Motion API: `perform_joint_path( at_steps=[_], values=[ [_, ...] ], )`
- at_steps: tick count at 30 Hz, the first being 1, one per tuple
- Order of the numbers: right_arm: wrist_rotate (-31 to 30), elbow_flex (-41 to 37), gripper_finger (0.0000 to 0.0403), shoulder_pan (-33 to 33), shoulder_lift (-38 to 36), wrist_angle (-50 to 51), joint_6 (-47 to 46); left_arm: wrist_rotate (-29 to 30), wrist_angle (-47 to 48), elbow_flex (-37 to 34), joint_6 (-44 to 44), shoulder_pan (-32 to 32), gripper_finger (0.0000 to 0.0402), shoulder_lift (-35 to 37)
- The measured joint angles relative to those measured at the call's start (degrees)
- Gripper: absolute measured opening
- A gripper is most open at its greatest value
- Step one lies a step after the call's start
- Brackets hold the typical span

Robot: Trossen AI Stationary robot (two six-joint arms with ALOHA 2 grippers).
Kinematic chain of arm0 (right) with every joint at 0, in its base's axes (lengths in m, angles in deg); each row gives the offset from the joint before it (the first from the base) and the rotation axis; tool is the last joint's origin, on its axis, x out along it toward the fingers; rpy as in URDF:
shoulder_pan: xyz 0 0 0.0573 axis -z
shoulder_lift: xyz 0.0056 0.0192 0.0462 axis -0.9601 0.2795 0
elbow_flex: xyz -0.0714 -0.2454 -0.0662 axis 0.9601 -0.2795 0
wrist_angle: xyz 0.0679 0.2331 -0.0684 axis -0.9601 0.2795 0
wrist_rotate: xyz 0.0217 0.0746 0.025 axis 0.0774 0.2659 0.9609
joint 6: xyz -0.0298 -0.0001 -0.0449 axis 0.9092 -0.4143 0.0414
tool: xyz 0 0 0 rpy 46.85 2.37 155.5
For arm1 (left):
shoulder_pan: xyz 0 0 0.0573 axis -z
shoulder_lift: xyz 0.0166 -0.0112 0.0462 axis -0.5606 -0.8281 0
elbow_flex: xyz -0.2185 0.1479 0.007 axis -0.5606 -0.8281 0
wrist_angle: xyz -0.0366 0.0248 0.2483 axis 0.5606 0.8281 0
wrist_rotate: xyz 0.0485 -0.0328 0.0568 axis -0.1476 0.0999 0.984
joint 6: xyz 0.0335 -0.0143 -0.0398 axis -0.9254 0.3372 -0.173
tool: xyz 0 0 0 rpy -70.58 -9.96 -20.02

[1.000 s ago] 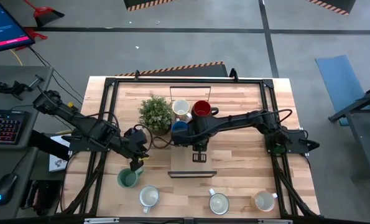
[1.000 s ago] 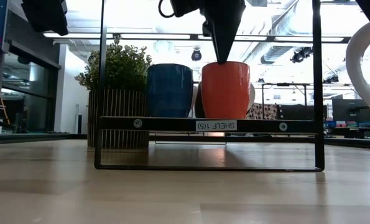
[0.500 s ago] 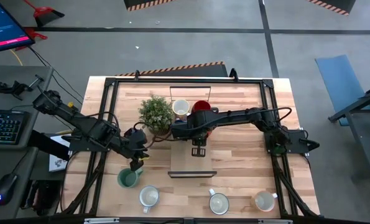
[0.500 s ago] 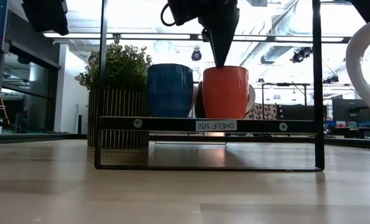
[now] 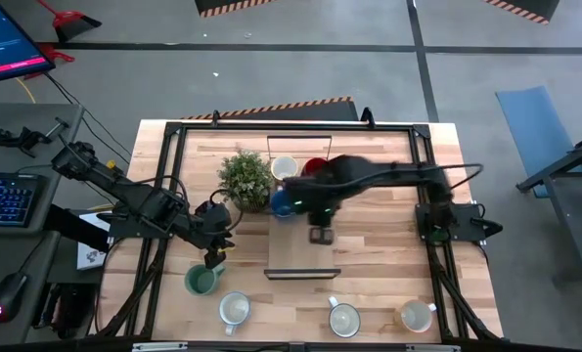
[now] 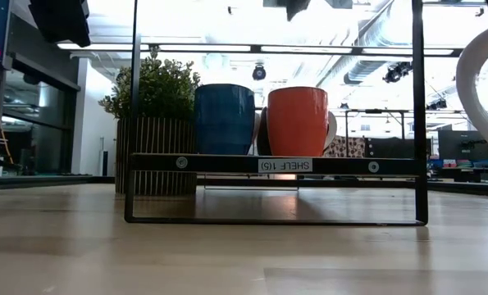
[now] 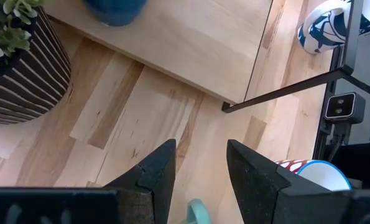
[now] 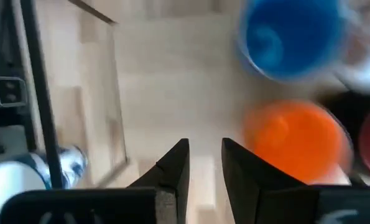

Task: Place coffee mugs
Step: Put the light blue mug on the shelf

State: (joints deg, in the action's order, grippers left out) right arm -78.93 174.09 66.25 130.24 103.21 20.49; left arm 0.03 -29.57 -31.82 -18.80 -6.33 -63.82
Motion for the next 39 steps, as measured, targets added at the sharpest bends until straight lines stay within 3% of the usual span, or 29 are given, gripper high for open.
perform_joint_path(
  at_steps=[2,8,15,21,27,31,34,37,39],
  values=[
    [-4.0,-4.5,0.0073,-0.8,-4.5,-0.2,-2.5,0.0,-0.2,0.0,0.0,0.0,0.0133,0.0],
    [-7.9,-24.9,0.0073,-6.1,-21.8,-6.6,-9.4,0.0,-0.3,0.0,0.0,0.0,0.0133,0.0],
    [-9.8,-49.9,0.0073,-16.5,-41.4,-24.1,-23.3,0.0,-0.8,0.0,0.0,0.0,0.0133,0.0],
    [-14.5,-67.8,0.0073,-25.9,-53.9,-38.4,-31.7,0.3,-2.7,0.0,-0.2,0.0,0.0133,0.0],
    [-24.0,-83.5,0.0073,-32.1,-62.7,-58.8,-32.8,7.1,-11.4,0.0,0.6,0.0,0.0133,-0.3],
    [-30.0,-91.8,0.0073,-33.9,-66.4,-72.2,-31.0,17.0,-30.4,0.0,-9.7,1.0,0.0133,-1.5],
    [-30.7,-95.9,0.0073,-34.6,-67.9,-78.2,-30.7,18.8,-42.8,0.4,-16.9,1.1,0.0133,-3.4],
    [-29.4,-97.3,0.0073,-34.7,-68.6,-78.9,-32.4,17.0,-43.1,5.5,-21.0,1.1,0.0129,-7.0],
    [-28.5,-97.3,0.0073,-34.8,-68.6,-78.6,-32.8,16.1,-35.9,11.8,-22.4,1.2,0.0124,-10.0]
  ],
)
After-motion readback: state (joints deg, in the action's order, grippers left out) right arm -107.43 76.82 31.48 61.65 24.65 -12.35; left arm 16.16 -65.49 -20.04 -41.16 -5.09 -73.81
